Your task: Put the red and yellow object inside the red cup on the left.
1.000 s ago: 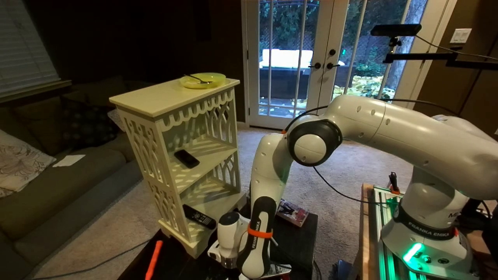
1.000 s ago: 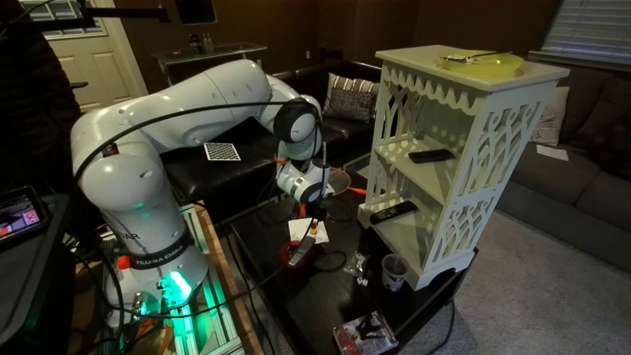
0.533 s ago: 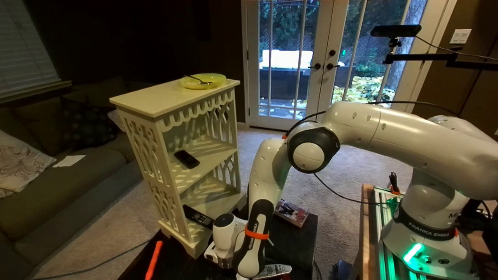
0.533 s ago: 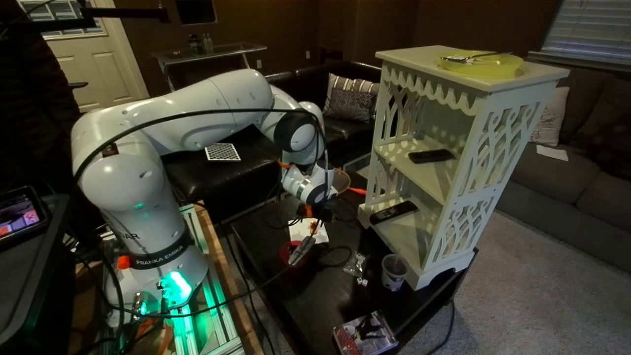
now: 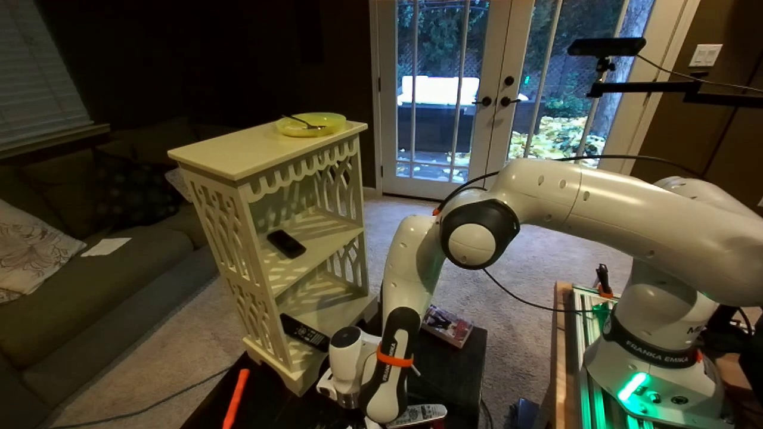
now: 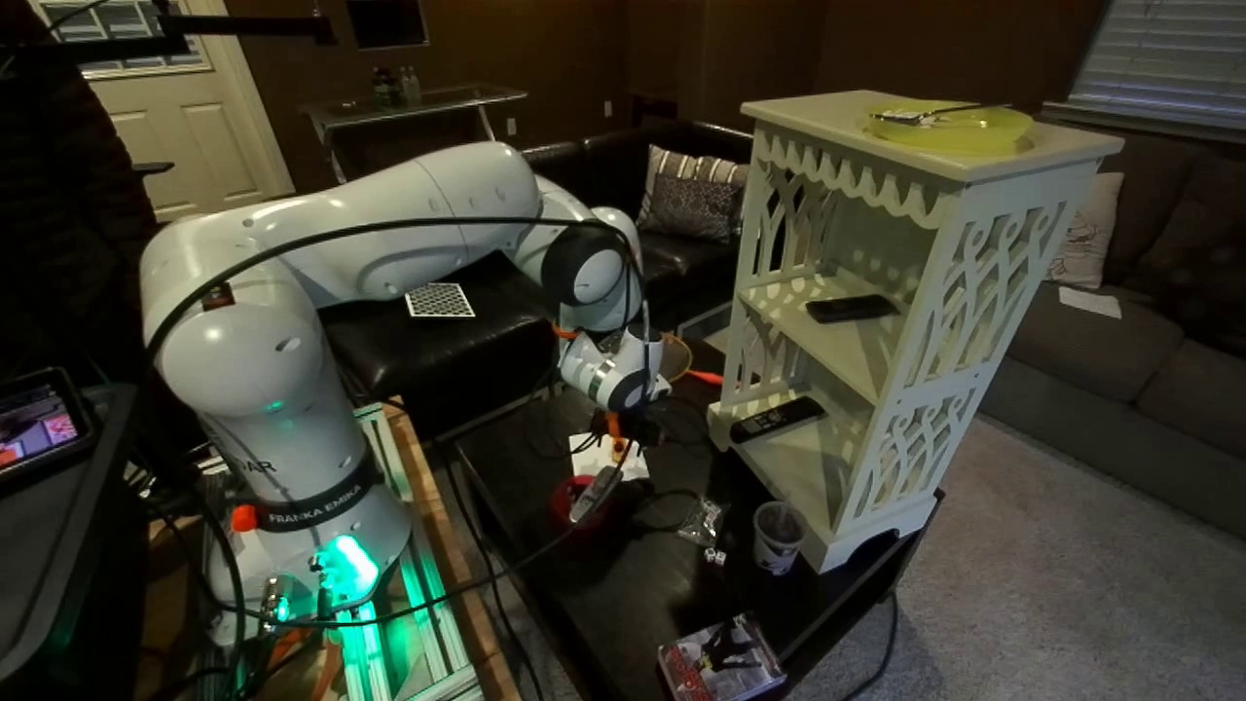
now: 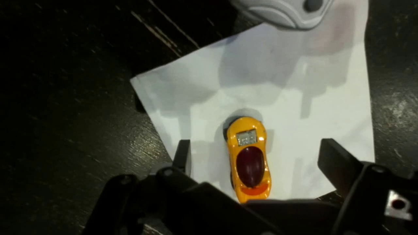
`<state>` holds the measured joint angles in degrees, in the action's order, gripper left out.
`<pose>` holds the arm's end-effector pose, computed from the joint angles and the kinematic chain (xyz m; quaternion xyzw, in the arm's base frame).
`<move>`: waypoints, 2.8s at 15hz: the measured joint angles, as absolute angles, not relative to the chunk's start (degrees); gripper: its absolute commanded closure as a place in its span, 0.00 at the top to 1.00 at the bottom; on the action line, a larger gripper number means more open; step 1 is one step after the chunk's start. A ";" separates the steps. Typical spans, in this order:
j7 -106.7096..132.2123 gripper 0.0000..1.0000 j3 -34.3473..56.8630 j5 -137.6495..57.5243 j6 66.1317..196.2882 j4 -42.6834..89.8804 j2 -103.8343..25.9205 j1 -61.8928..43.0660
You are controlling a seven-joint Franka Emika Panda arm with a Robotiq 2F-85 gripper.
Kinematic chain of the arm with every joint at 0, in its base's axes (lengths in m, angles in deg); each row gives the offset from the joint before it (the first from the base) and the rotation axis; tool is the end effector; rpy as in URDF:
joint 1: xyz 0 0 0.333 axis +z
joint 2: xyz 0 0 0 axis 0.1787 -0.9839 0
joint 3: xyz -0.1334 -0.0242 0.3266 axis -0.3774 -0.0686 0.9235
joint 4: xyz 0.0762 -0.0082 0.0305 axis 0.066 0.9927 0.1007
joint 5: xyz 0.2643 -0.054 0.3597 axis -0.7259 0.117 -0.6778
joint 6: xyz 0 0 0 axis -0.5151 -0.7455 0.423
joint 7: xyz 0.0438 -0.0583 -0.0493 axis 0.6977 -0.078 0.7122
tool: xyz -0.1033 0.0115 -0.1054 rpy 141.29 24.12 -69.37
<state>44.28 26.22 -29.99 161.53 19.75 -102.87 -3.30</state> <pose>0.5802 0.2137 -0.2466 -0.9083 -0.4120 0.0120 0.0710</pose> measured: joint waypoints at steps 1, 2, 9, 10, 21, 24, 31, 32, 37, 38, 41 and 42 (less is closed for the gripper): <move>44.28 1.00 26.05 -29.99 161.53 19.31 -103.38 -3.29; 44.28 1.00 25.93 -29.99 161.53 18.82 -103.93 -3.29; 44.28 0.97 25.87 -29.99 161.54 15.27 -107.10 -3.27; 44.28 0.90 25.87 -29.99 161.54 14.92 -107.25 -3.27; 44.23 0.64 25.79 -29.99 161.56 13.70 -107.26 -2.18; 43.12 0.82 24.88 -29.99 161.65 13.70 -107.17 -1.40; 37.09 1.00 19.00 -30.00 167.20 16.06 -105.03 4.53; 36.84 1.00 18.92 -29.96 167.52 16.95 -104.30 5.24; 38.51 1.00 22.25 -28.14 167.02 20.64 -102.09 4.30; 38.74 1.00 22.35 -28.00 167.02 20.94 -102.04 3.97; 39.03 0.92 22.13 -27.83 167.03 21.03 -102.04 2.88; 39.27 0.78 22.13 -27.76 167.03 21.03 -102.04 2.45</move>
<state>39.27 22.13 -27.76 167.03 21.03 -102.04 2.45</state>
